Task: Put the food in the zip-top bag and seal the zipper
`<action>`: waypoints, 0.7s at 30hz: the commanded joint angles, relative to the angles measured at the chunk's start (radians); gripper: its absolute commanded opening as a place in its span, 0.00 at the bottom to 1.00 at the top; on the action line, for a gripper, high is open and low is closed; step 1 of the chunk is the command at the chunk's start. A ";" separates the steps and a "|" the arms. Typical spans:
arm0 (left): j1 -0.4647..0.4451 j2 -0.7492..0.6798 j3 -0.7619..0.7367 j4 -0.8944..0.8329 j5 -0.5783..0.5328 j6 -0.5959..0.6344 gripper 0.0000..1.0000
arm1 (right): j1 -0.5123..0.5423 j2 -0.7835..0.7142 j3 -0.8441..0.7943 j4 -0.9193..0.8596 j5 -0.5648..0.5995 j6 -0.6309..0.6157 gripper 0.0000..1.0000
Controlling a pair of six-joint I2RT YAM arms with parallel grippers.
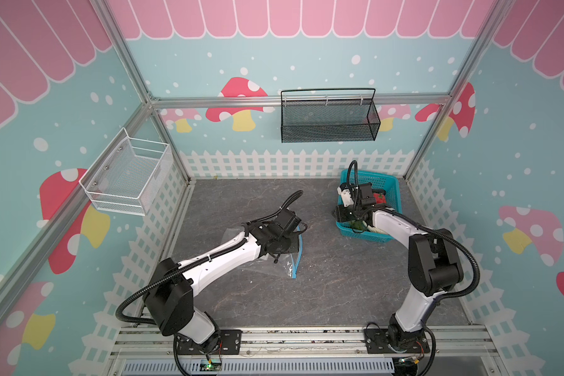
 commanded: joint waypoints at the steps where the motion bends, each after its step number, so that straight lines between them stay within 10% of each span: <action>1: 0.005 -0.021 -0.013 0.008 0.006 -0.013 0.00 | 0.029 -0.035 -0.026 -0.029 -0.026 -0.018 0.46; 21: 0.005 -0.006 0.007 0.010 0.018 -0.014 0.00 | 0.079 -0.139 -0.138 -0.035 -0.051 -0.042 0.41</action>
